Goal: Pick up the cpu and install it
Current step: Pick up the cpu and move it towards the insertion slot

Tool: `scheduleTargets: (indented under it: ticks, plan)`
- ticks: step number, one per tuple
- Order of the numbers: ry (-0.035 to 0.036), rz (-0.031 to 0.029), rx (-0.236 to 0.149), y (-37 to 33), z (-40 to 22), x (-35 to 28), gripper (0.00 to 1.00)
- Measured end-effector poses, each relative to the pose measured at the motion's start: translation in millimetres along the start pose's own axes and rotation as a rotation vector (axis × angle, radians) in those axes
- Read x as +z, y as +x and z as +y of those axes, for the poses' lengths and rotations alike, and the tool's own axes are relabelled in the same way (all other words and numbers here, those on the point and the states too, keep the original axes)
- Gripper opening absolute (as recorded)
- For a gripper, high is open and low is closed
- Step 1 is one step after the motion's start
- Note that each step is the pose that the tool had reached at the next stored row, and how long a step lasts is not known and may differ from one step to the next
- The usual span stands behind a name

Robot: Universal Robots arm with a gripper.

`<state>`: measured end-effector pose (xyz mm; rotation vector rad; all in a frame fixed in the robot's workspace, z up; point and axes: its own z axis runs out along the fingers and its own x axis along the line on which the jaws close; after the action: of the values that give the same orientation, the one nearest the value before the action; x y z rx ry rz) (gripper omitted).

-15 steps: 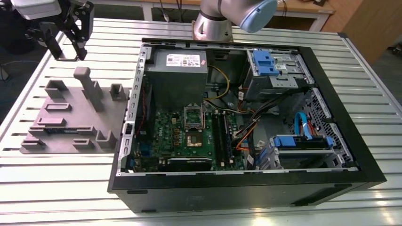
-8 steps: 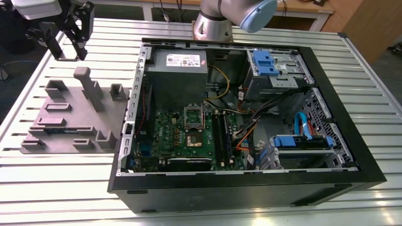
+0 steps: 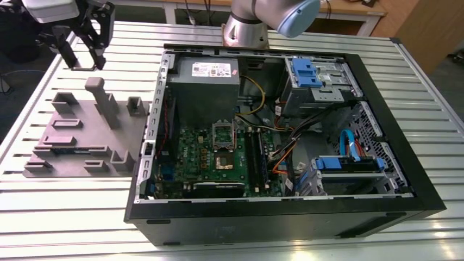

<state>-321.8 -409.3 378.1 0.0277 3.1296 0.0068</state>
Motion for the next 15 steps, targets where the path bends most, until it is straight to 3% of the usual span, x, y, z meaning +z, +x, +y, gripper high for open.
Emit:
scheduleTargets:
  ticks: [4,15]
  plan:
    - [0.0000,0.0000,0.000,-6.6,0.1,0.1,0.47]
    - [0.0000,0.0004,0.000,-33.3,0.6,0.4,0.47]
